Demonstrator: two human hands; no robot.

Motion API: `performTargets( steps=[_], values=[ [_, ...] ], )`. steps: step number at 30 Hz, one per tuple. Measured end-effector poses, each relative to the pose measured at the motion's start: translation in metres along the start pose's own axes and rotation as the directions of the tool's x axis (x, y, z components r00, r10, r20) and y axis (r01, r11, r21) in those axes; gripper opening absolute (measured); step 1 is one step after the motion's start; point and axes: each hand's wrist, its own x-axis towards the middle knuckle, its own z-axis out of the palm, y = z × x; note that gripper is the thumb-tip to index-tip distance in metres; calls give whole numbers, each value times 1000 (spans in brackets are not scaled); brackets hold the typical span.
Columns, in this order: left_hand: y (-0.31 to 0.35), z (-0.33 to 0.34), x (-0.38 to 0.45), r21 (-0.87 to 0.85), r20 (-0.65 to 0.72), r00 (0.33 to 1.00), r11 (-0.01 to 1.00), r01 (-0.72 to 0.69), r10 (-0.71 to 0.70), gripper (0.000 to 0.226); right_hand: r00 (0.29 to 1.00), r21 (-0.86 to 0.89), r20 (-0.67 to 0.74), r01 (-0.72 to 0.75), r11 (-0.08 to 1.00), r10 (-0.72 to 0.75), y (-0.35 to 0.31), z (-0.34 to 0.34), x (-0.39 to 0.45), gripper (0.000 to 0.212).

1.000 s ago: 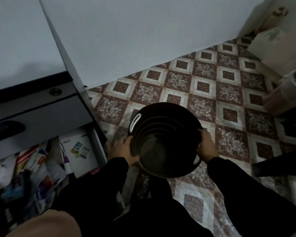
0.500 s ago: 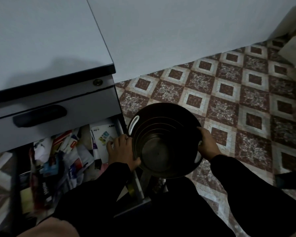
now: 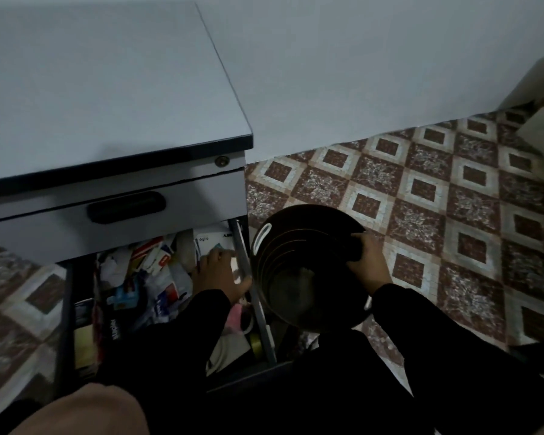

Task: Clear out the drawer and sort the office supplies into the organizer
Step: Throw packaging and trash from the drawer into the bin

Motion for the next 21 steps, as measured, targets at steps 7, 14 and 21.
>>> performTargets(
  steps=[7, 14, 21],
  values=[
    [-66, -50, -19, -151, -118, 981, 979, 137, -155, 58, 972, 67, 67, 219, 973, -224, -91, 34, -25, 57],
    [-131, -65, -53, -224, -104, 963, 949, 219, -247, 68, 931, 123, 229, 260, 958, -283, -135, 92, -48, 53],
    [-181, -41, -68, -219, -97, 957, 944, 247, -273, 85, 898, 72, 331, 282, 957, -290, -136, 147, -68, 71]
  ],
)
